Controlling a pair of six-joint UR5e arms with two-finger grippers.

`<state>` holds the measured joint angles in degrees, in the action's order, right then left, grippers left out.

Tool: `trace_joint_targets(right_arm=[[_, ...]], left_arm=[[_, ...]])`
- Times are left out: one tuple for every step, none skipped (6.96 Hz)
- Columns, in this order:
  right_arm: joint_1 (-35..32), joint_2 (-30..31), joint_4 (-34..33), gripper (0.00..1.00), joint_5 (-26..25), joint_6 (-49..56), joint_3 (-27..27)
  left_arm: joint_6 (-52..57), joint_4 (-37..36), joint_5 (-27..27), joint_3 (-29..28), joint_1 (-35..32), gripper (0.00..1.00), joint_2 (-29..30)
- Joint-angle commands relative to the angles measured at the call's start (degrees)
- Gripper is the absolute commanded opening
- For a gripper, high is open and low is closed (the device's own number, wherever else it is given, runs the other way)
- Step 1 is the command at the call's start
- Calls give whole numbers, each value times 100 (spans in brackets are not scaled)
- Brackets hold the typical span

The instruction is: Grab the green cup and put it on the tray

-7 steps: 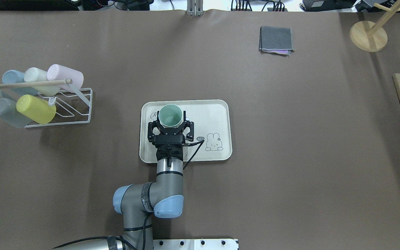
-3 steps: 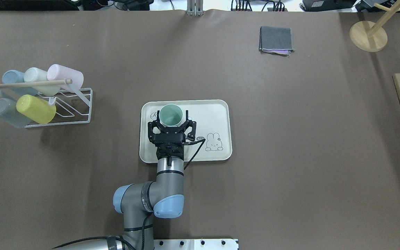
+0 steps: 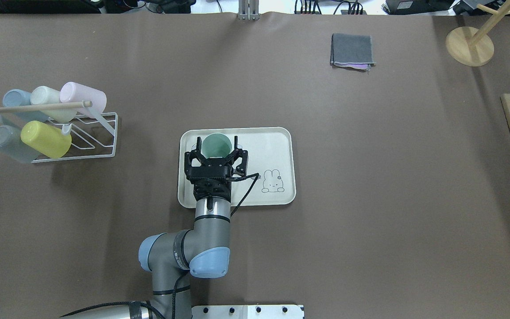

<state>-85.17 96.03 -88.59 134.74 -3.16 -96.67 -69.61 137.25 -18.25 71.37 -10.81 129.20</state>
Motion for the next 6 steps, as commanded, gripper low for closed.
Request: trace_joint_targets(right_arm=[[0,-5,0,100,0,0,8],[0,-5,0,100,0,0,8],[0,-5,0,100,0,-9,8],[9,-5,0,100,0,-9,8],[0,-14,0,100,0,-9,8],[0,-14,0,100,0,-9,8]], left_arm=[[0,4,-4,411,-18,98,-289],[9,4,-143,770,-18,98,-481],[18,4,-249,1182,-35,98,-727],[26,-14,-258,1595,-35,98,-982],[383,-5,-441,2174,-44,98,-1350],[465,3,-452,2701,-36,98,-1849]])
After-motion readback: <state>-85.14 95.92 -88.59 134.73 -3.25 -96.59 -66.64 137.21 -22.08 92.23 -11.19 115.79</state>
